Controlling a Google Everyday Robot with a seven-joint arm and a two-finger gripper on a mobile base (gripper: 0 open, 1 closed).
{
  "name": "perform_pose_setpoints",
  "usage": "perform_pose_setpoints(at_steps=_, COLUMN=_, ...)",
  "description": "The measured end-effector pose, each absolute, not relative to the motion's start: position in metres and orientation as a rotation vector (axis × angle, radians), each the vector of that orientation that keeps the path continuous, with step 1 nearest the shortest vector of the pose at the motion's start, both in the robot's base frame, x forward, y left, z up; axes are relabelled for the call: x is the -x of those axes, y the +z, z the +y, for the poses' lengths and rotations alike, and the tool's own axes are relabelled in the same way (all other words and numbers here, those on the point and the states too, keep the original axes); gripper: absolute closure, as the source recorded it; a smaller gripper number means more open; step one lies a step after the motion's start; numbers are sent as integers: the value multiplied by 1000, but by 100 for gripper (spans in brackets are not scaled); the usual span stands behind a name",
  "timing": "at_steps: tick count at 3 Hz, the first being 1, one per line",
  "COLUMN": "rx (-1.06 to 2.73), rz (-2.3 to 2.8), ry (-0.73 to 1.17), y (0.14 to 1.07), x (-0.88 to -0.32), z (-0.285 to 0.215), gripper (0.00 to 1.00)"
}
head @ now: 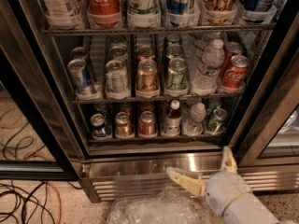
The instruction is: Pick blue plastic bottle from bottom shelf of fridge
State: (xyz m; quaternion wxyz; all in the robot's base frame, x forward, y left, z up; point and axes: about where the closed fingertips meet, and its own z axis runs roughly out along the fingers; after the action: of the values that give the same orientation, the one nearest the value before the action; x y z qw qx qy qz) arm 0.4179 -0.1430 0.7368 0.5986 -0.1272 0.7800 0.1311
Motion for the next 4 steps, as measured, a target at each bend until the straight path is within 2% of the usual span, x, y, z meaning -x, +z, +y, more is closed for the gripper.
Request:
perform_pose_setpoints(at_steps=2, rx=395, rz=1683, ry=166, y=719, x=-433, z=-98, gripper=0)
perform_pose_setpoints(at_steps=4, rx=378, rz=1685, ry=135, y=715, x=-436, z=-106, gripper=0)
